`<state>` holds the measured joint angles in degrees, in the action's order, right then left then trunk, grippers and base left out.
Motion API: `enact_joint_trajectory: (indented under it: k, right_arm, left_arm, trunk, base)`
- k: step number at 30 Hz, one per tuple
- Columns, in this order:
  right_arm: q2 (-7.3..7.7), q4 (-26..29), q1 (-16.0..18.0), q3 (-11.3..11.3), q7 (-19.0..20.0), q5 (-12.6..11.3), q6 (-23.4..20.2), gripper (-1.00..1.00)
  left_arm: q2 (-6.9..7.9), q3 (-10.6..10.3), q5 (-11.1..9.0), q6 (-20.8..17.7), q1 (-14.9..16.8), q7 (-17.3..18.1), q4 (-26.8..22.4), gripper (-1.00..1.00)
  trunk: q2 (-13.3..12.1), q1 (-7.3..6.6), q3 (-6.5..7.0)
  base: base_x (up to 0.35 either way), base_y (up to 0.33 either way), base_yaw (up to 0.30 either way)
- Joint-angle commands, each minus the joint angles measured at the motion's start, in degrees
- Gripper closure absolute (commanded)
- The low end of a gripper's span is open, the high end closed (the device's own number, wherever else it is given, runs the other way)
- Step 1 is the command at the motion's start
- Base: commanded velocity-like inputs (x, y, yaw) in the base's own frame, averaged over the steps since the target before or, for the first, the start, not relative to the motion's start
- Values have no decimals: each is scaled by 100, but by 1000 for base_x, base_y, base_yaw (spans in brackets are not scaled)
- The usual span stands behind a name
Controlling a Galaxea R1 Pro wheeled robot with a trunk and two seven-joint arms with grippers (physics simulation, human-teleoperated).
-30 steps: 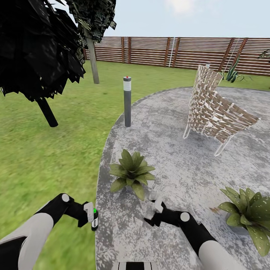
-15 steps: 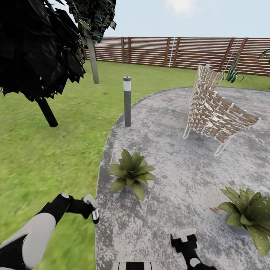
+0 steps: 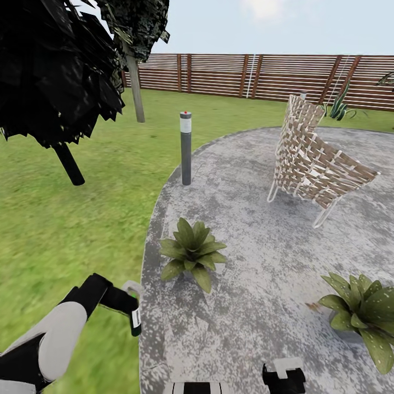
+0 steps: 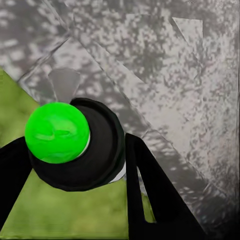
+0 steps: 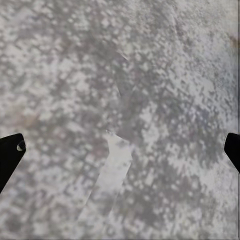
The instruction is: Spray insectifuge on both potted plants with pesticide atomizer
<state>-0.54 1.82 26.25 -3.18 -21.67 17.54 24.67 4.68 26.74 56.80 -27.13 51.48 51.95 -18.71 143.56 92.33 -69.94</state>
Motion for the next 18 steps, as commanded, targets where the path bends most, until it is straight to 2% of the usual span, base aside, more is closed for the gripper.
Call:
enact_joint_trajectory:
  k: [1, 4, 8, 10, 11, 12, 15, 18]
  right_arm:
    - [17, -6, 3, -29, -30, 57, 12, -100]
    - [26, -9, 3, -26, -30, 56, 11, -100]
    - [36, -17, 3, -25, -27, 69, 5, -100]
    - [37, -15, 3, -25, -30, 66, 3, -100]
    - [36, -15, 3, -25, -30, 65, 3, -100]
    - [36, -15, 3, -25, -30, 65, 2, -100]
    - [36, -15, 3, -25, -30, 65, 2, -100]
    - [29, -15, 3, -25, -31, 62, 2, -100]
  left_arm:
    - [-8, 44, 34, -207, 95, 41, -8, 100]
    - [-12, 18, 42, -438, 256, 154, -10, 100]
    - [-83, -736, 83, -1080, 545, 637, -10, 100]
    - [-115, -1342, 92, -1347, 623, 1080, -122, 100]
    - [-116, -1505, 94, -1390, 599, 1183, -300, 100]
    - [-112, -1595, 91, -1415, 578, 1236, -529, 100]
    - [-107, -1689, 87, -1433, 557, 1287, -1007, 100]
    - [-103, -1712, 93, -1435, 556, 1296, -1091, 100]
  trunk:
    - [2, -1, -5]
    - [2, -1, -5]
    - [2, -1, -5]
    - [2, -1, -5]
    - [2, -1, -5]
    - [2, -1, -5]
    - [2, -1, -5]
    - [2, -1, -5]
  base:
    - [0, 0, 0]
    - [0, 0, 0]
    - [0, 0, 0]
    - [0, 0, -90]
    - [0, 0, -213]
    - [0, 0, -244]
    - [0, 0, -264]
    - [0, 0, -240]
